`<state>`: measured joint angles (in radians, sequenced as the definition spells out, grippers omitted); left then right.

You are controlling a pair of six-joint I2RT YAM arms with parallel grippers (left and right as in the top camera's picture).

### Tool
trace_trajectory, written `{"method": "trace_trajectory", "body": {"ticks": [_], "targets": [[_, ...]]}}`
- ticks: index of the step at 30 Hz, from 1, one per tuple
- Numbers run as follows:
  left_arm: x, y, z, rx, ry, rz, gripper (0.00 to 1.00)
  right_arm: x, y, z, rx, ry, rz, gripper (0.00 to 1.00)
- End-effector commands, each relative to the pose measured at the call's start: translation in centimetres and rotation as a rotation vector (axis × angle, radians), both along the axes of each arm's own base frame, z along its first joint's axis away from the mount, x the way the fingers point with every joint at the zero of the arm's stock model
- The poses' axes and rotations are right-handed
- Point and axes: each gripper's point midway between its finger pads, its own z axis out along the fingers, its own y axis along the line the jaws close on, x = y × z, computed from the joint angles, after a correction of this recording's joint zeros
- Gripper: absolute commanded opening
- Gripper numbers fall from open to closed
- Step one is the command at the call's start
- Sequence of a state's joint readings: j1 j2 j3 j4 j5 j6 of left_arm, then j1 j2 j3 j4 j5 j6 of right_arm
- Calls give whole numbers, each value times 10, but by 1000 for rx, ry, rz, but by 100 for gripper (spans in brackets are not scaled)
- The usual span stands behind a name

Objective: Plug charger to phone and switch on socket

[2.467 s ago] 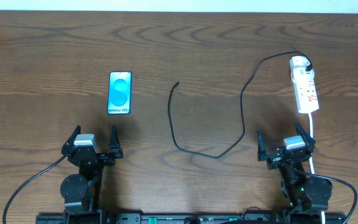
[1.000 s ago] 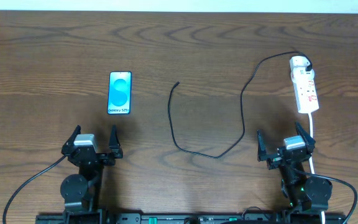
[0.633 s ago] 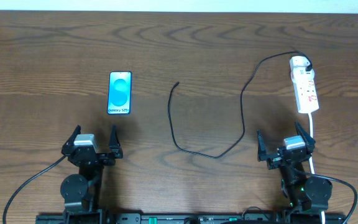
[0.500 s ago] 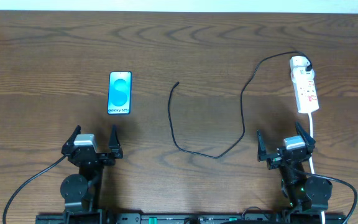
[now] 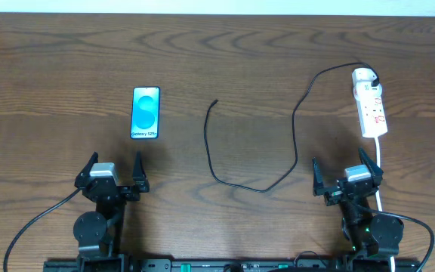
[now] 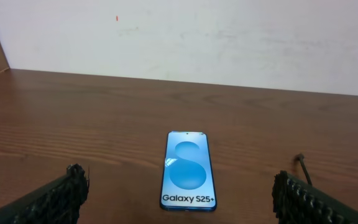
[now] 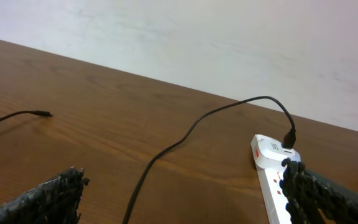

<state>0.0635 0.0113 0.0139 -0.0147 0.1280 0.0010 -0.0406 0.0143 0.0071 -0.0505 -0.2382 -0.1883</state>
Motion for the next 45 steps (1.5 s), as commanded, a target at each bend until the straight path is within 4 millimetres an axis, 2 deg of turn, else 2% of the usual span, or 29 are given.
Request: {"method": "trace_trajectory", "body": {"ticks": [1, 8, 14, 21, 24, 27, 34, 41, 45], "targets": [[-1, -4, -15, 5, 52, -22, 96, -1, 4, 0, 12, 1, 18, 99], [-1, -4, -13, 5, 45, -21, 96, -1, 4, 0, 12, 0, 18, 99], [0, -4, -3, -18, 3, -18, 96, -1, 4, 0, 12, 0, 18, 99], [1, -4, -3, -53, 16, -14, 96, -1, 4, 0, 12, 1, 18, 99], [2, 3, 2, -45, 22, 22, 96, -1, 4, 0, 12, 1, 18, 99], [8, 6, 19, -42, -21, 38, 96, -1, 4, 0, 12, 1, 18, 99], [25, 7, 36, -45, 39, 35, 96, -1, 4, 0, 12, 1, 18, 99], [51, 7, 60, -49, 102, 32, 96, -1, 4, 0, 12, 1, 18, 99], [69, 0, 73, -58, 132, -14, 96, -1, 4, 0, 12, 1, 18, 99]]}}
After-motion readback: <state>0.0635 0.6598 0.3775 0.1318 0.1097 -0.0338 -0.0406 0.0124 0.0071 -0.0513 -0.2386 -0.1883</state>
